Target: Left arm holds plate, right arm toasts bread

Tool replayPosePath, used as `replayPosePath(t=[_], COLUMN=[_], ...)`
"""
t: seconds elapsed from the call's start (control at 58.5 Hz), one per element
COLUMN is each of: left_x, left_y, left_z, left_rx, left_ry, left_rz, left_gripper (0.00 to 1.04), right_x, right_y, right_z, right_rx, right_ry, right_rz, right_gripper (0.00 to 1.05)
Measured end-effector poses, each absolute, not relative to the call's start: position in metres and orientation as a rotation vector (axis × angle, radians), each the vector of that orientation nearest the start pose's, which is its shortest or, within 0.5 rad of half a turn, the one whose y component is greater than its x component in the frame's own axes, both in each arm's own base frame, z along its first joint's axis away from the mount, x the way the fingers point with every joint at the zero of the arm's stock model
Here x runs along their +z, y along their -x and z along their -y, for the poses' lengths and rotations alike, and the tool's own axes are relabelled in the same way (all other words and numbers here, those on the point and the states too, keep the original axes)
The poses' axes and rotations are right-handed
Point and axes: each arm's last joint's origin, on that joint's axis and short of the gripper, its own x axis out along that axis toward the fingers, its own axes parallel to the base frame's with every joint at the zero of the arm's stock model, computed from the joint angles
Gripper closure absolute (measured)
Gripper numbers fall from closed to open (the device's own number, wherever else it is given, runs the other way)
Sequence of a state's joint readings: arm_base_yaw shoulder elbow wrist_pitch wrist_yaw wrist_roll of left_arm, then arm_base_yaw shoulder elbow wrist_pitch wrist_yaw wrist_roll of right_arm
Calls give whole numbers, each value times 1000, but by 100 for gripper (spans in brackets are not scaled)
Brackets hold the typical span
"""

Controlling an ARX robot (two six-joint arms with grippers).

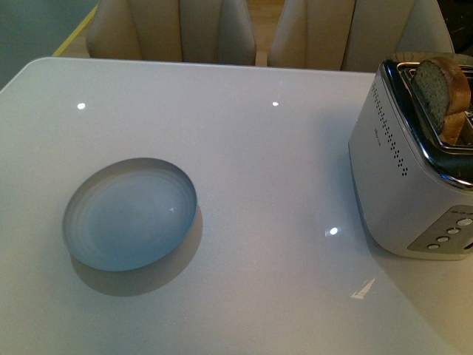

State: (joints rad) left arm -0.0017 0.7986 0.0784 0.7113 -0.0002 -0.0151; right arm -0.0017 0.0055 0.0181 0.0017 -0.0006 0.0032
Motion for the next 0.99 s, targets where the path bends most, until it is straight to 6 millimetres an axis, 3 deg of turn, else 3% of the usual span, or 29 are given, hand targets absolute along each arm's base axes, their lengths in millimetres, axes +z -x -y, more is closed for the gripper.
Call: replayPosePath(t=[0.154, 0.991], left_x=[163, 171], left_y=[-144, -114], left_z=[0, 0], left_rx=[-1, -2], left_ry=[15, 13], left_rz=[-16, 13], left_gripper=[102, 102], right_x=[169, 169], right_y=[-97, -97], right_z=[0, 0], right_rx=[-2, -1], right_ry=[-3, -3], right_rz=[14, 14], right_gripper=[9, 9])
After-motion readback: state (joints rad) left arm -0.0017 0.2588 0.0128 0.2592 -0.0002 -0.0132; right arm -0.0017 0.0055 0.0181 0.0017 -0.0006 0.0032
